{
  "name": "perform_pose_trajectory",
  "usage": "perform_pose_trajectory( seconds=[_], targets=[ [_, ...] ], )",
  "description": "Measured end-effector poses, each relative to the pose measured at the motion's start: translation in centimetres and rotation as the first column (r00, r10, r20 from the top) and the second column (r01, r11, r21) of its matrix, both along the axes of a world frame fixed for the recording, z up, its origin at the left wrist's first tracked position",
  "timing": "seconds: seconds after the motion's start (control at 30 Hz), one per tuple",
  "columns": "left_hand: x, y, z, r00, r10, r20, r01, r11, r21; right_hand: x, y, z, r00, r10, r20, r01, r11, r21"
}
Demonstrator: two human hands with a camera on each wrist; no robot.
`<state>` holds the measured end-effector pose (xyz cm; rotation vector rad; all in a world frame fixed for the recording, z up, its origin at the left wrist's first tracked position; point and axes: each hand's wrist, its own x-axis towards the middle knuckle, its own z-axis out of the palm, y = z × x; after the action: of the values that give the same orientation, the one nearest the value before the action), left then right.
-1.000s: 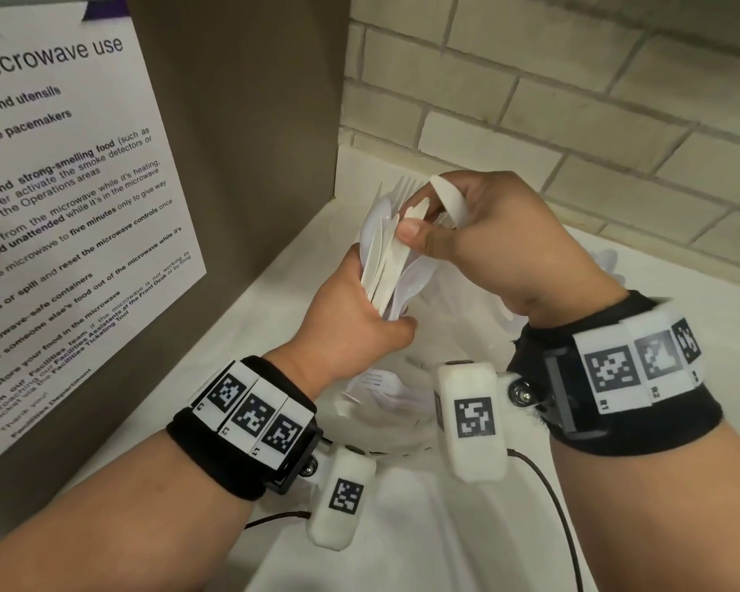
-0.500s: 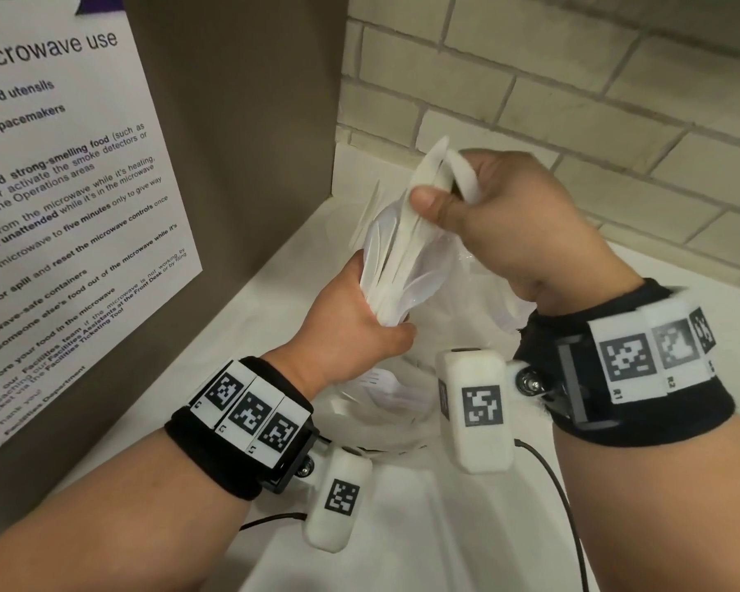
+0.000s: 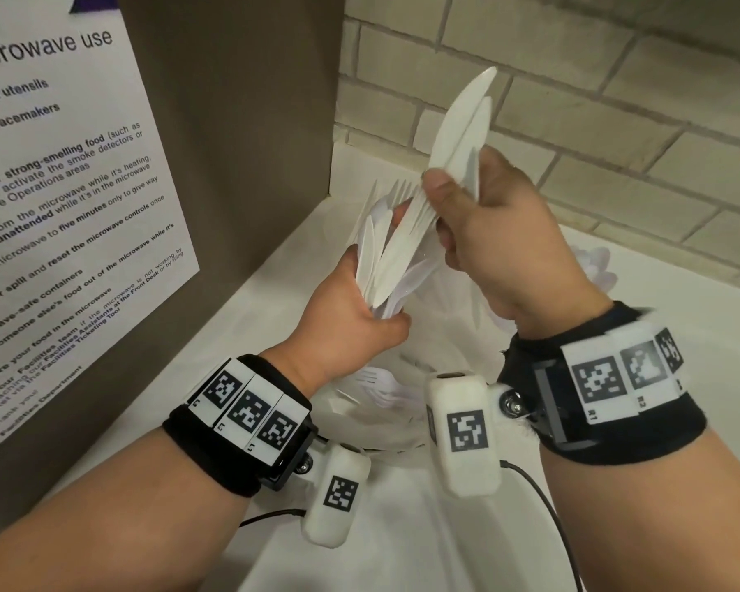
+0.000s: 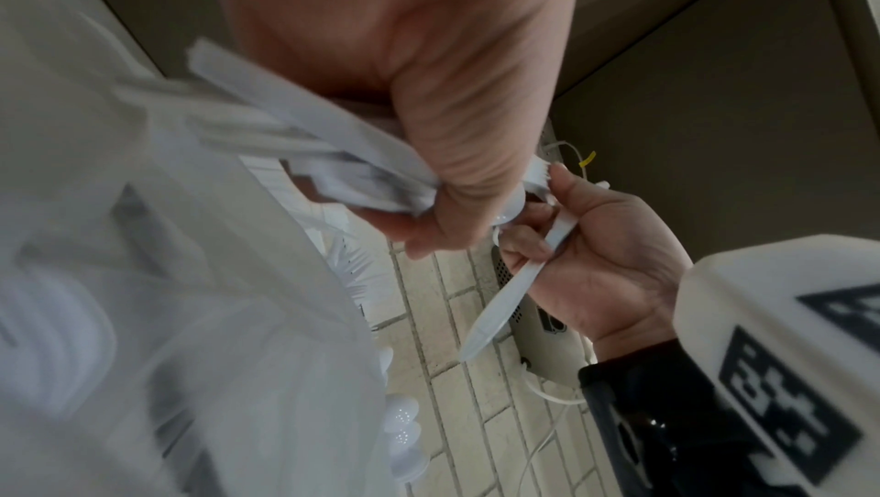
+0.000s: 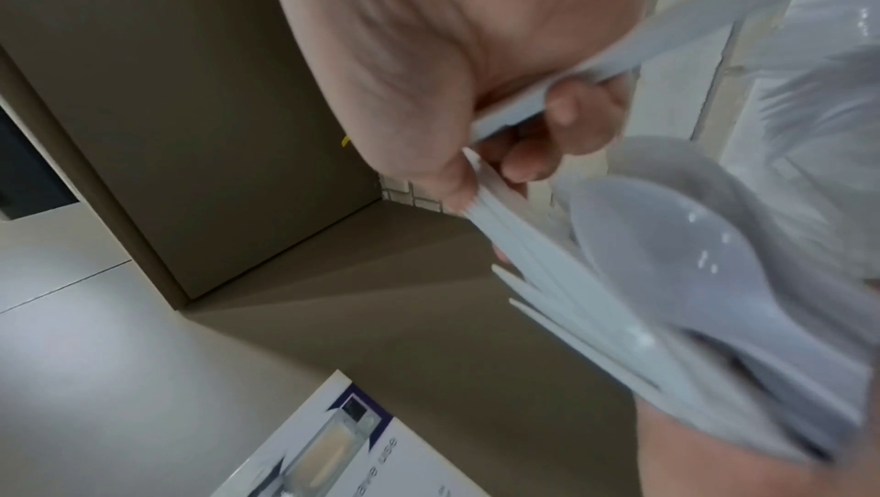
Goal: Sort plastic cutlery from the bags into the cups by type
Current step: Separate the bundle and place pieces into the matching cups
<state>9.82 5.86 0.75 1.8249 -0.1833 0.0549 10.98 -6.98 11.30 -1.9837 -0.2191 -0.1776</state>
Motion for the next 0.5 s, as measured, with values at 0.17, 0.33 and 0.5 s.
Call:
perform_pose_trajectory(
  seconds=[0.17, 0.33, 0.5],
  targets=[
    [0.0, 0.1, -0.1, 1.000, 0.005, -0.017, -0.005, 0.999, -0.035, 0.0, -0.3, 1.2, 0.963, -0.188, 0.193, 0.119, 0.940, 0.320],
    [-0.1, 0.0, -0.2, 1.000, 0.003, -0.029, -0.005, 0.998, -0.062, -0.1, -0.6, 1.7, 0.957, -0.214, 0.194, 0.119, 0.904, 0.410],
    [0.0, -0.1, -0.3, 0.999, 0.020, -0.028, -0.021, 0.998, -0.051, -0.9, -0.1, 0.4, 0.993, -0.069, 0.096, 0.033, 0.943, 0.331]
  ],
)
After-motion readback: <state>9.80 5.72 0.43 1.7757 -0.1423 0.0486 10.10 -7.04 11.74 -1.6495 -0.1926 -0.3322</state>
